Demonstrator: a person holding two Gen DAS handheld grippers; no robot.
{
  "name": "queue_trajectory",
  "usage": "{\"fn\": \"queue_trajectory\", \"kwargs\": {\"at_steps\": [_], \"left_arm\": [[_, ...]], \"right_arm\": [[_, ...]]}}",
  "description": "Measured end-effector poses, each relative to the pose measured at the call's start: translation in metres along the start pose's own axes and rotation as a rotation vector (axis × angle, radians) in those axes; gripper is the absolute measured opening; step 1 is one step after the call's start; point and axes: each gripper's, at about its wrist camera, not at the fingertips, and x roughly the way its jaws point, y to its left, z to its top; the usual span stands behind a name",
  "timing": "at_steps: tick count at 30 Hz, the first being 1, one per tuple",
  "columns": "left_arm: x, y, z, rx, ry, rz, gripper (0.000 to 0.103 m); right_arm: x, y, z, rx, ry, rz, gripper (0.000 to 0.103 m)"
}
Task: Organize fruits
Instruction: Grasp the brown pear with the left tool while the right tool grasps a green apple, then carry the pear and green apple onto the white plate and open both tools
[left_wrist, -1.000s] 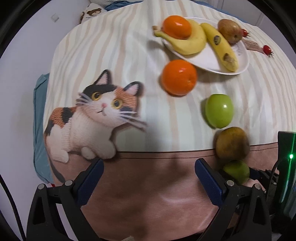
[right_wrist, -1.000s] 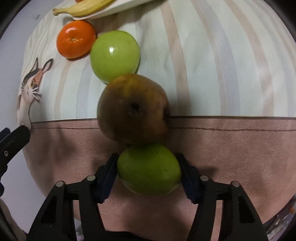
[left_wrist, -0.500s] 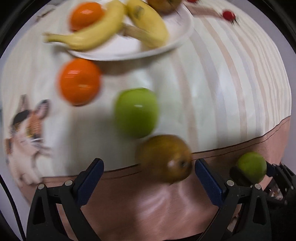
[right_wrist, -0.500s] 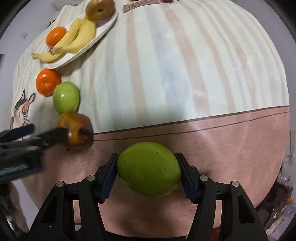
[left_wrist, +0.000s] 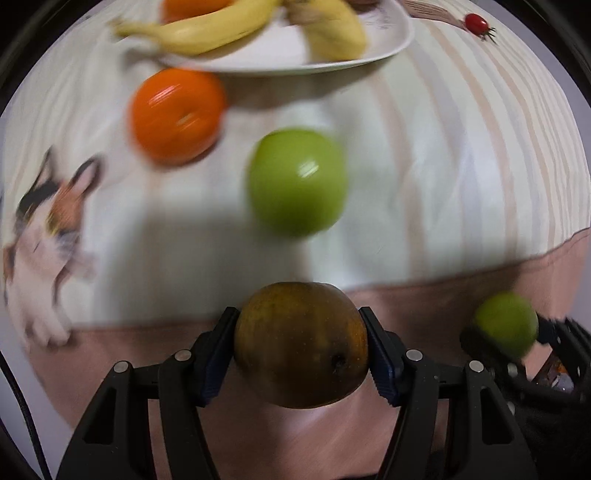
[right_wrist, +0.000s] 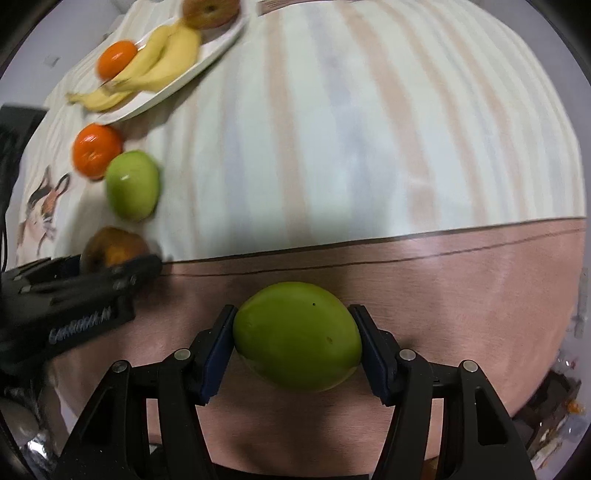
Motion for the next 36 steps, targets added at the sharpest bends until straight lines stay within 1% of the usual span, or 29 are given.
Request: {"fn": "queue_trajectory", "kwargs": {"at_steps": [2,4,5,6,7,9,13,16,19,21,24,27,29,31,32,33,34,36], "left_arm": [[-0.002,0.015,-0.015,-0.030,0.019,0.010,0.062],[0.002,0.028,-0.024,-0.068,0.038,0.006,0.062],[0.006,0.034,-0.026,-0.081,0.048,0.010,0.063],[0.012,0.041,-0.027,-0.102,0.062,-0.004,0.064],[0.017,0.046,-0.028,-0.125,0.073,-0.022,0.064],[0.024,0.050,-0.027,-0.139,0.076,-0.021,0.063],[0.023,0.047,-0.028,-0.130,0.048,0.024,0.062],[0.016,0.049,-0.027,-0.123,0.036,0.021,0.062],[-0.007,0.052,-0.018,-0.118,0.014,-0.002,0.062],[-0.028,0.051,-0.005,-0.122,-0.018,-0.034,0.062],[-0.067,0.055,0.013,-0.118,-0.099,-0.073,0.062],[-0.106,0.056,0.044,-0.100,-0.192,-0.091,0.062],[-0.123,0.053,0.071,-0.081,-0.241,-0.086,0.062],[-0.126,0.045,0.101,-0.073,-0.266,-0.072,0.062],[-0.125,0.048,0.114,-0.065,-0.269,-0.061,0.062],[-0.118,0.045,0.116,-0.063,-0.265,-0.056,0.062],[-0.106,0.046,0.133,-0.069,-0.246,-0.068,0.062],[-0.090,0.045,0.152,-0.089,-0.212,-0.107,0.062]], "right_arm": [[0.009,0.017,0.000,-0.038,0.027,0.048,0.065],[0.020,0.032,-0.002,-0.071,0.053,0.078,0.065],[0.027,0.040,-0.003,-0.086,0.067,0.079,0.065],[0.030,0.045,-0.003,-0.105,0.071,0.070,0.065],[0.035,0.050,-0.003,-0.137,0.074,0.046,0.065],[0.040,0.056,-0.003,-0.163,0.078,0.019,0.065],[0.042,0.060,-0.003,-0.178,0.075,0.007,0.065],[0.037,0.058,-0.004,-0.157,0.065,0.029,0.065],[0.027,0.051,-0.001,-0.138,0.056,0.062,0.065],[0.010,0.051,0.002,-0.130,0.034,0.079,0.065],[-0.014,0.049,0.019,-0.113,-0.019,0.116,0.064],[-0.042,0.045,0.046,-0.102,-0.089,0.145,0.064],[-0.058,0.042,0.074,-0.106,-0.147,0.154,0.065],[-0.066,0.042,0.100,-0.124,-0.200,0.154,0.065],[-0.069,0.042,0.115,-0.142,-0.233,0.150,0.065],[-0.071,0.046,0.124,-0.166,-0.265,0.141,0.065],[-0.073,0.046,0.133,-0.186,-0.285,0.133,0.065],[-0.071,0.047,0.155,-0.214,-0.309,0.127,0.065]]}}
